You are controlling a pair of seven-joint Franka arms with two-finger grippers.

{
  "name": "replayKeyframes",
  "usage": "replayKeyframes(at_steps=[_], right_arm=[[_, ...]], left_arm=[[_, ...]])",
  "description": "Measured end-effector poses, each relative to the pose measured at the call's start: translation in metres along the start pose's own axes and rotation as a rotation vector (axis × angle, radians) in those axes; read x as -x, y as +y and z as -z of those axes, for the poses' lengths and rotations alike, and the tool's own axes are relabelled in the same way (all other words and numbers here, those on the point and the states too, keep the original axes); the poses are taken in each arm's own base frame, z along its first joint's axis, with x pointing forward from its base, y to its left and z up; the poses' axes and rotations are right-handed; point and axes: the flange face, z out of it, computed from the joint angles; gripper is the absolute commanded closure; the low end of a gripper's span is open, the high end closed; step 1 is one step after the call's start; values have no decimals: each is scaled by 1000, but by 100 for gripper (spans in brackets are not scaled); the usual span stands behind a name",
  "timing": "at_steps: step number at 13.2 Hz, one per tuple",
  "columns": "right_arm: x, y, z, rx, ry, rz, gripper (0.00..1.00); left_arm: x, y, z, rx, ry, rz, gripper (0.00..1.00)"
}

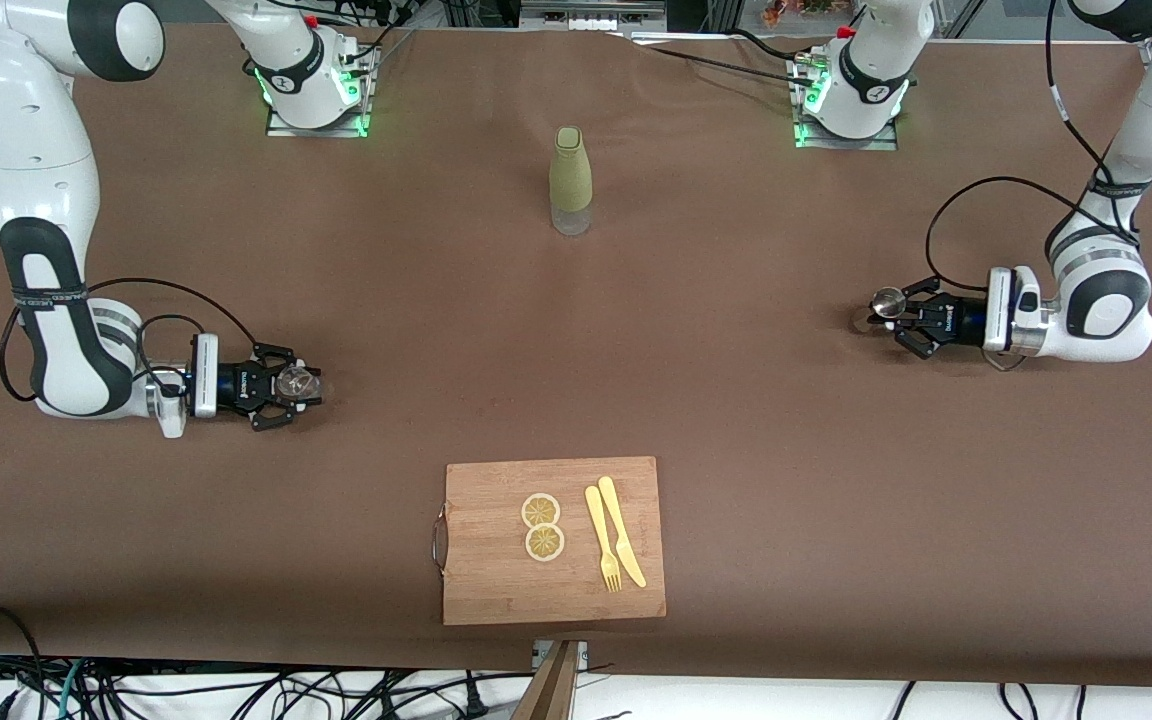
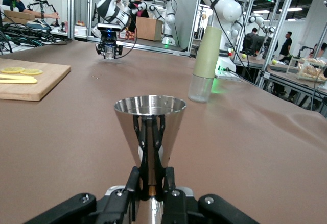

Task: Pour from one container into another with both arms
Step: 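Set the beaker down with the right gripper while the left gripper sets the jigger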

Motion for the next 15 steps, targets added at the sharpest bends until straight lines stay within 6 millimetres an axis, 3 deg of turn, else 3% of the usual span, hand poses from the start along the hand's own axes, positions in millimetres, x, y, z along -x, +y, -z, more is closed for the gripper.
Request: replayKeyframes(at_steps=[2, 3, 4, 6, 8, 12, 14, 15], right_arm=[[3, 0, -4, 5, -18, 0, 47], [6, 0, -8, 4, -25, 0, 13], [8, -1, -12, 1, -29, -2, 0], [10, -2, -14, -3, -29, -3, 0], [15, -4, -1, 11, -48, -11, 0], [16, -20, 69, 89, -126, -38, 0], [0, -33, 114, 128, -174, -81, 0], [-14, -38, 138, 141, -208, -139, 0]], left_arm=[[10, 8, 10, 28, -10, -30, 100], [15, 12, 13, 39, -8, -44, 100], [22, 15, 15, 45, -7, -57, 100], [33, 20, 18, 53, 14, -89, 100], [44, 23, 20, 68, 19, -94, 100], [55, 24, 21, 84, 25, -85, 99], [57, 26, 22, 86, 34, -80, 23], [59, 28, 23, 84, 34, -75, 4]])
